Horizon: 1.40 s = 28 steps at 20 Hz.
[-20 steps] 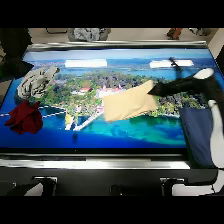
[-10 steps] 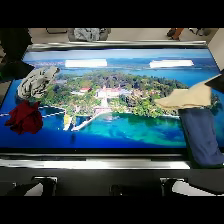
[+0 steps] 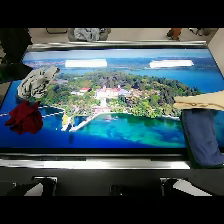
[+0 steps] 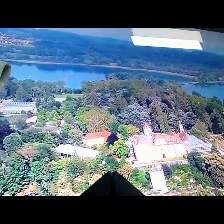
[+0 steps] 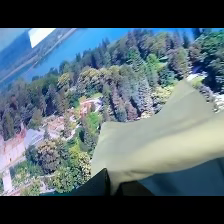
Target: Fold the shirts.
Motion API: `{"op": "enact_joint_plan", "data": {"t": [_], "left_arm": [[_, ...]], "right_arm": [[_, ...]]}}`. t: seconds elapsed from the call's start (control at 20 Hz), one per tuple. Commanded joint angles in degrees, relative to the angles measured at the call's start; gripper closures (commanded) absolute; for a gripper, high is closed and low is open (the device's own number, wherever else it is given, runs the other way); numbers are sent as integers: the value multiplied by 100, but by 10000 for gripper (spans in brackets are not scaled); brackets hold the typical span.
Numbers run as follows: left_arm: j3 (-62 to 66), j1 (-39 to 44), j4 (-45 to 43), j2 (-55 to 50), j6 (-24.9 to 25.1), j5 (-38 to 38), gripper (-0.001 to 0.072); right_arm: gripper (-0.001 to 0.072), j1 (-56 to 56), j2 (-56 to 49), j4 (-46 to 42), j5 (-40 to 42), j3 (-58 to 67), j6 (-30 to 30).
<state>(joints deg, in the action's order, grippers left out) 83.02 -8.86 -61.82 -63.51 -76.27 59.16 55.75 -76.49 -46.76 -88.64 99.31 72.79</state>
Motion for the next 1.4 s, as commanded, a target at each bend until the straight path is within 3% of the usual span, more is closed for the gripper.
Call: {"op": "enact_joint_plan", "data": {"t": [0.0, 0.25, 0.45, 0.7, 0.85, 1.05, 1.1, 1.15, 1.2, 1.35], "left_arm": [[0, 2, -17, 2, 2, -2, 680], [0, 2, -15, 2, 2, -4, 680], [0, 2, -15, 2, 2, -4, 680], [0, 2, -13, 4, 0, 2, 680], [0, 2, -13, 2, 0, 0, 680], [0, 2, -13, 2, 0, 0, 680], [0, 2, -13, 2, 0, 0, 680], [2, 2, -13, 2, 0, 0, 680], [7, 2, 0, 9, -31, 9, 680], [175, 2, 232, 87, -39, -9, 680]], "right_arm": [[663, 424, 199, -236, 63, 15, 225], [661, 422, 225, -2221, -1460, -17, -98], [661, 422, 273, -2677, -1740, -348, -208], [662, 422, 927, -3591, -1530, -2297, -326], [662, 422, 1281, -4315, -822, -3224, -317], [646, 422, 1322, -4183, -313, -3777, -254], [462, 424, 1322, -4194, -302, -3832, -245], [113, 422, 1322, -4194, -278, -3836, -249], [31, 422, 1327, -4181, -181, -3812, -372], [22, 422, 1327, -4120, 372, -2994, -925]]}}
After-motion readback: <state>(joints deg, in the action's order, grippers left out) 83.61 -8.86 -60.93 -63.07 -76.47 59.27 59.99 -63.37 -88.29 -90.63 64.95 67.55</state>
